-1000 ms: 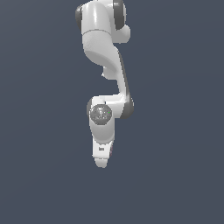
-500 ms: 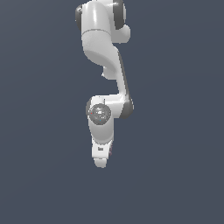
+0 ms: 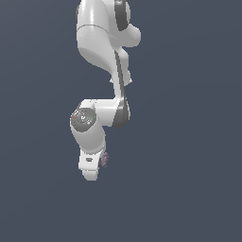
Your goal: Pick up the object and move it to a goal position.
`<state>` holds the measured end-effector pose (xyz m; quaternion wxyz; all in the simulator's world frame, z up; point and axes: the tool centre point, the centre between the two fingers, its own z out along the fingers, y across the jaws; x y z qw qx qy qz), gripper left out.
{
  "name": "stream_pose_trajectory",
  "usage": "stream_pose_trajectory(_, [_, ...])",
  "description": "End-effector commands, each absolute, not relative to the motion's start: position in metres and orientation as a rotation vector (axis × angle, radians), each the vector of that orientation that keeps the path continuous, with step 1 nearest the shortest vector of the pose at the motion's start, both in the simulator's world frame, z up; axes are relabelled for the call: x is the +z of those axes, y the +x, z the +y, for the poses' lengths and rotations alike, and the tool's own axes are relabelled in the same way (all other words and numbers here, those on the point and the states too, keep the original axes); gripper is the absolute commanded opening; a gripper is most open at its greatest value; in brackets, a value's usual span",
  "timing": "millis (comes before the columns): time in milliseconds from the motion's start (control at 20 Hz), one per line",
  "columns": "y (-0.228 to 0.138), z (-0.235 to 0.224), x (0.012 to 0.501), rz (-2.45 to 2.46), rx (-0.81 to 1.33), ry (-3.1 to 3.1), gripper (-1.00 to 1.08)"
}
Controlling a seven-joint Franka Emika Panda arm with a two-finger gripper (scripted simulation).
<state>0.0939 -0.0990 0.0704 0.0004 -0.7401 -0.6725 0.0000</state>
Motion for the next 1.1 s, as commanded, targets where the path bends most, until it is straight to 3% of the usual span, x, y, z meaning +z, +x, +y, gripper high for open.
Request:
stream_pose_trajectory(0, [0.096, -0.124, 0.080, -2.112, 0.000, -2.326, -1.00])
stream_pose_trajectory(500, [0.105, -0.209, 0.112, -2.112, -0.001, -2.325, -1.00])
stream_pose_trajectory(1050, [0.109, -0.234, 0.122, -2.112, 0.000, -2.326, -1.00])
